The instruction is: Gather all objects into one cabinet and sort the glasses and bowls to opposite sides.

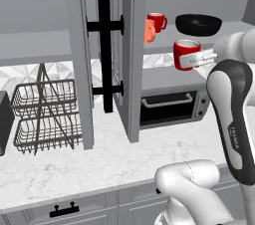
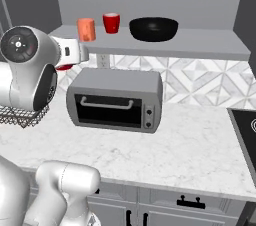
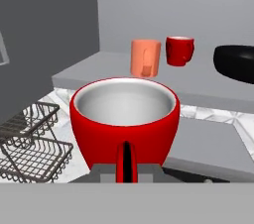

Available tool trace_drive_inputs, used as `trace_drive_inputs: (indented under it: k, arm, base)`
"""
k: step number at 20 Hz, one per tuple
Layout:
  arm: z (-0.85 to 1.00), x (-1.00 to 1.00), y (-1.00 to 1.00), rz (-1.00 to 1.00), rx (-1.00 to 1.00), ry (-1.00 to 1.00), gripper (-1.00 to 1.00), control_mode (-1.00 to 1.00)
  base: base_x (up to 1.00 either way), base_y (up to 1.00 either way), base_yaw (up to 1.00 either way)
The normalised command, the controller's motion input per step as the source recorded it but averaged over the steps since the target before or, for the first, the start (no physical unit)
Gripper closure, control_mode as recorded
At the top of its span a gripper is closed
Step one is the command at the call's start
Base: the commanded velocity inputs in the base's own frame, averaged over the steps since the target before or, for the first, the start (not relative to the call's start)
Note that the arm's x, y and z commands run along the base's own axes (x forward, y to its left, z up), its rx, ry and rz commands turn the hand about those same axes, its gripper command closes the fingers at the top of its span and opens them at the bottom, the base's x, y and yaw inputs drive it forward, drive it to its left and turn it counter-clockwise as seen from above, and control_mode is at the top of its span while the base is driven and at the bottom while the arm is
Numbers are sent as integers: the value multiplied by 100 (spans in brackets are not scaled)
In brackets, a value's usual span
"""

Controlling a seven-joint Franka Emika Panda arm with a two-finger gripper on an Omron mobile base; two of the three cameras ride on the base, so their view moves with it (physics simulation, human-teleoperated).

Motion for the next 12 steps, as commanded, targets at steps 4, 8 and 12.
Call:
trace_drive_inputs:
  k: [4,8,12]
  arm:
    - [0,42,0,0,2,0,100,-100]
    - [2,61,0,2,9,0,100,-100]
    - [17,72,-9,0,11,-4,100,-100]
  base:
    - [11,0,0]
    - [0,0,0]
    - [0,0,0]
